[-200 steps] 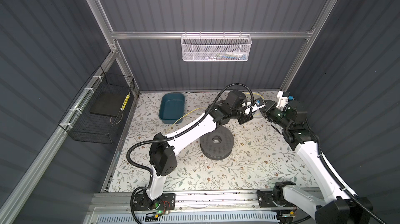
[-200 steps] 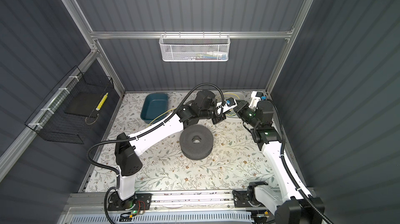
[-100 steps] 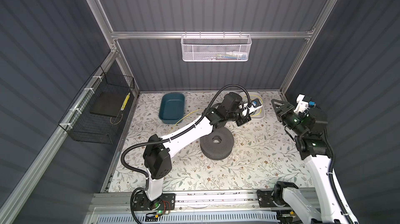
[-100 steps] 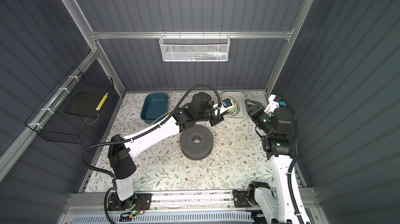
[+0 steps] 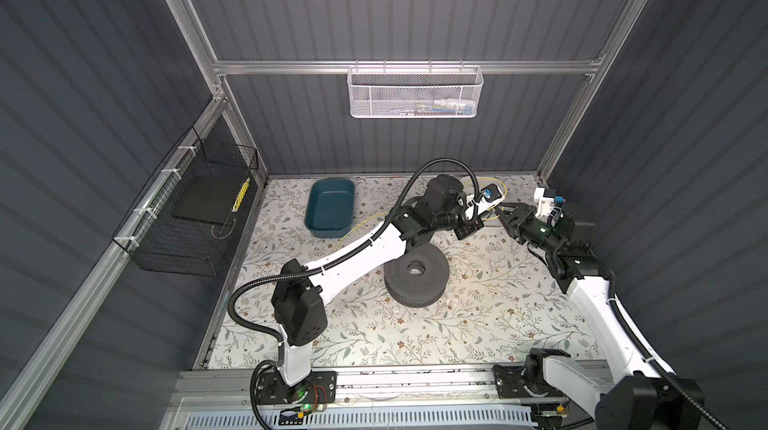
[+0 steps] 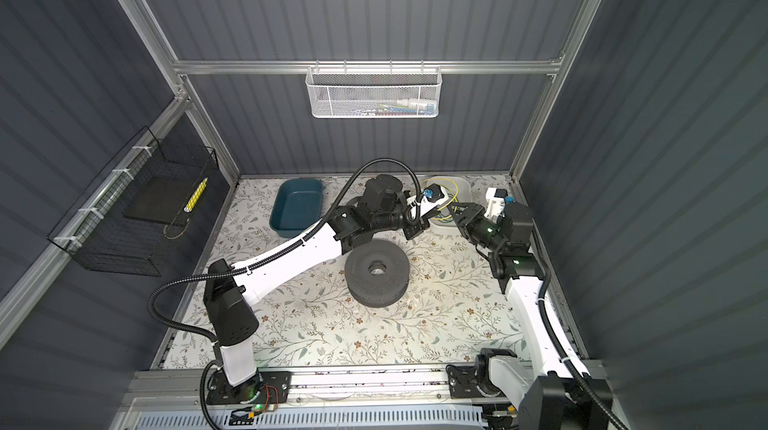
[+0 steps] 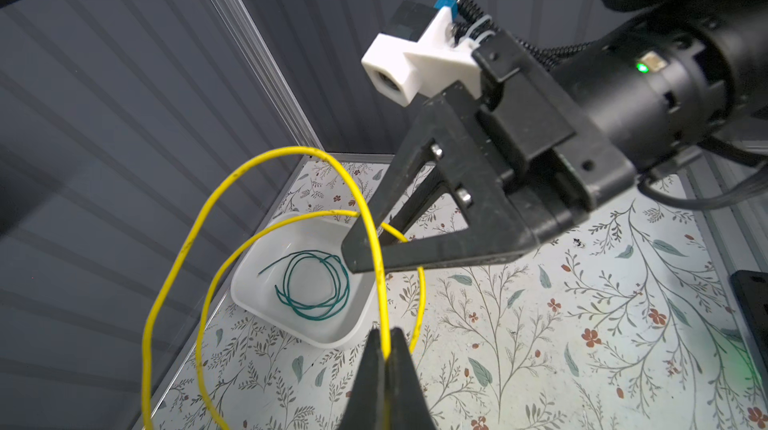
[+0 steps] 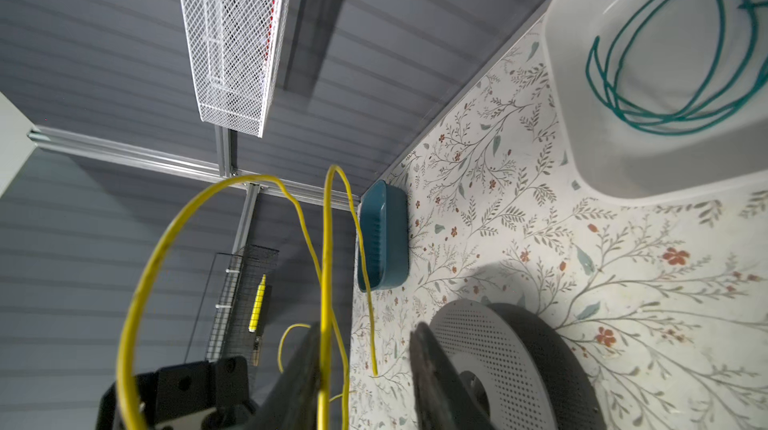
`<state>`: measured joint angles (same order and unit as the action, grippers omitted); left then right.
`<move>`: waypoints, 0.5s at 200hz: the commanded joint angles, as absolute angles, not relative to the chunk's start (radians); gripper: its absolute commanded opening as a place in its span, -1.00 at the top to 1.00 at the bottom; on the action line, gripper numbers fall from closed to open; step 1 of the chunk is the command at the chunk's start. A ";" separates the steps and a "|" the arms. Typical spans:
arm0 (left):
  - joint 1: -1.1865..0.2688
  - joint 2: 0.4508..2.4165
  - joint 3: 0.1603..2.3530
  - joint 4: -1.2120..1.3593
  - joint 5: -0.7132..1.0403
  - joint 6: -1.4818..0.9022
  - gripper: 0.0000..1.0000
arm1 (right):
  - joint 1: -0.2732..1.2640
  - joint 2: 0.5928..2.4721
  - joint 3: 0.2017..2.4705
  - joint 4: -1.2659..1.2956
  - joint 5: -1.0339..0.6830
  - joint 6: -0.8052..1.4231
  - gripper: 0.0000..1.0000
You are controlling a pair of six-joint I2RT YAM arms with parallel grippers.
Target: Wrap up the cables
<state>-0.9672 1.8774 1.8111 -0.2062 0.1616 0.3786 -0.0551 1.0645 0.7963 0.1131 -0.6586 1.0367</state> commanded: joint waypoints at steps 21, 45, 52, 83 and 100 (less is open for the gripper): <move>-0.965 1.838 1.818 -0.191 0.188 0.354 1.00 | -0.052 1.089 0.800 0.219 -0.671 1.071 0.93; -0.965 1.809 1.791 -0.202 0.198 0.355 1.00 | -0.097 1.096 0.830 0.205 -0.631 1.062 1.00; -0.963 1.795 1.776 -0.208 0.203 0.357 1.00 | -0.113 1.102 0.839 0.215 -0.629 1.070 1.00; -0.962 1.720 1.705 -0.268 0.208 0.377 1.00 | -0.213 1.149 0.887 0.282 -0.615 1.129 1.00; -0.960 1.667 1.656 -0.312 0.182 0.397 1.00 | -0.260 1.169 0.903 0.324 -0.610 1.168 1.00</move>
